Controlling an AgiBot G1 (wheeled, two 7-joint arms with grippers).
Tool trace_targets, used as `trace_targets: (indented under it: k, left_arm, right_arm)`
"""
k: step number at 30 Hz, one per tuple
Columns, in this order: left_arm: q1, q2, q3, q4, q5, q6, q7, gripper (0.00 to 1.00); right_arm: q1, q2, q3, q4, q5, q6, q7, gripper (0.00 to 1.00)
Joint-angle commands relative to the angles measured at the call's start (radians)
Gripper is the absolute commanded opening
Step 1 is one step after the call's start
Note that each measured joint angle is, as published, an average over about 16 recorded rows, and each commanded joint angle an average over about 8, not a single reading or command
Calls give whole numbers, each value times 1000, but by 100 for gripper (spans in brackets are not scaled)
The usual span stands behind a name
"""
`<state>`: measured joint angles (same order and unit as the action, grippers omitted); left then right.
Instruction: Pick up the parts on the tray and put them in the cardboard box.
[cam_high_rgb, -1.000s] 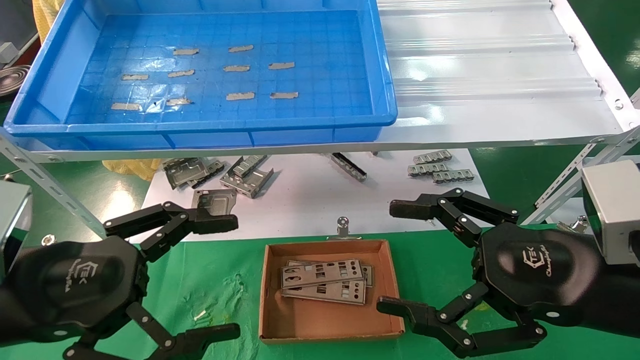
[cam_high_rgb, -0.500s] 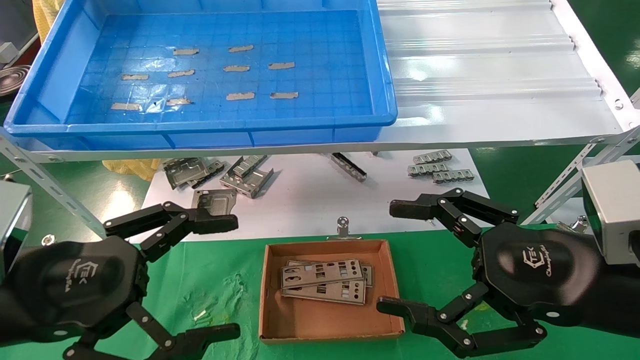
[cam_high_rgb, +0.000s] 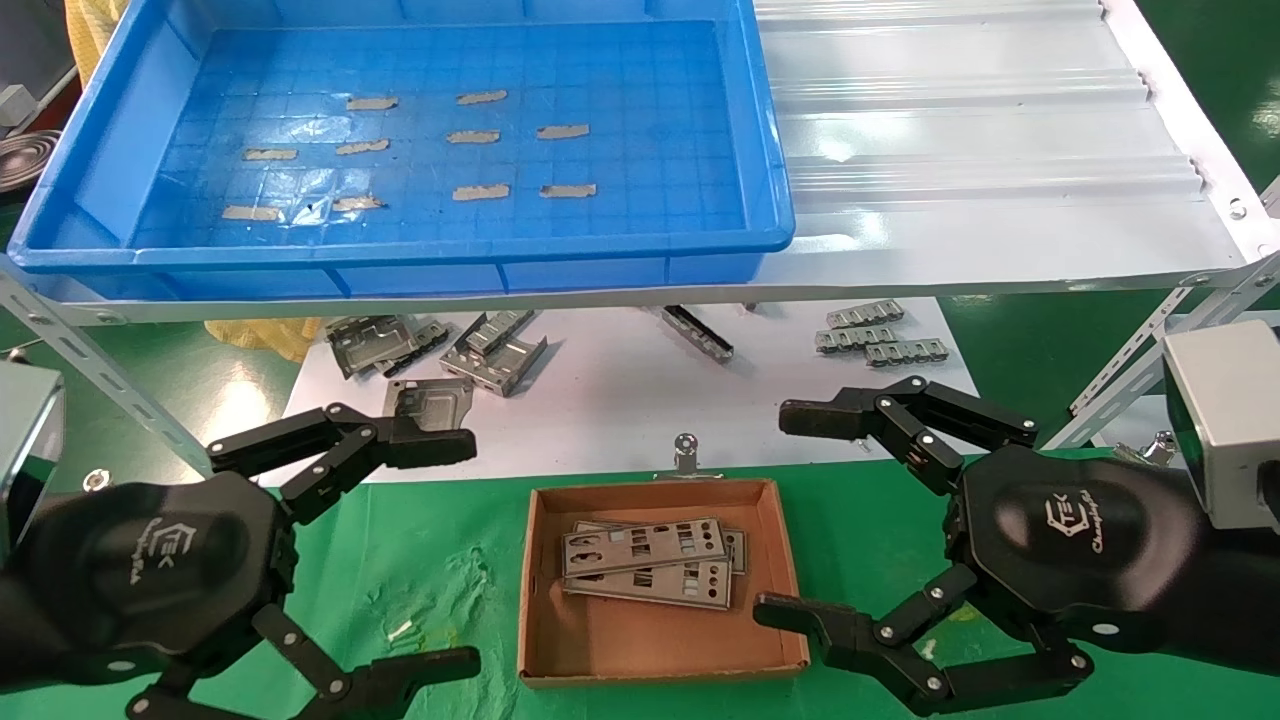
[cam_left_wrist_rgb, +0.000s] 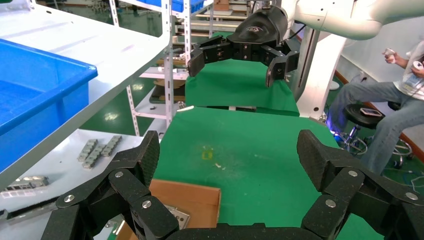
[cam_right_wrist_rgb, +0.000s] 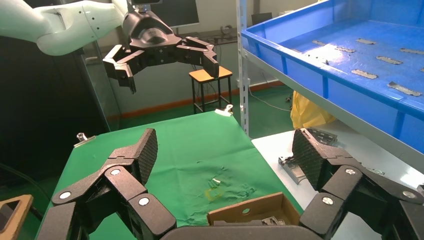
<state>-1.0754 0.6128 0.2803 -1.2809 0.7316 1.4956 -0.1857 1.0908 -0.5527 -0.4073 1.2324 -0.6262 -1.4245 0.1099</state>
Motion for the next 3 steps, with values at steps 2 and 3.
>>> trace_targets:
  k: [2, 3]
  left_arm:
    - [0, 0, 0, 0, 0, 0, 0, 100]
    - [0, 0, 0, 0, 0, 0, 0, 100]
  right_arm:
    - [0, 0, 0, 0, 0, 0, 0, 100]
    - [0, 0, 0, 0, 0, 0, 0, 100]
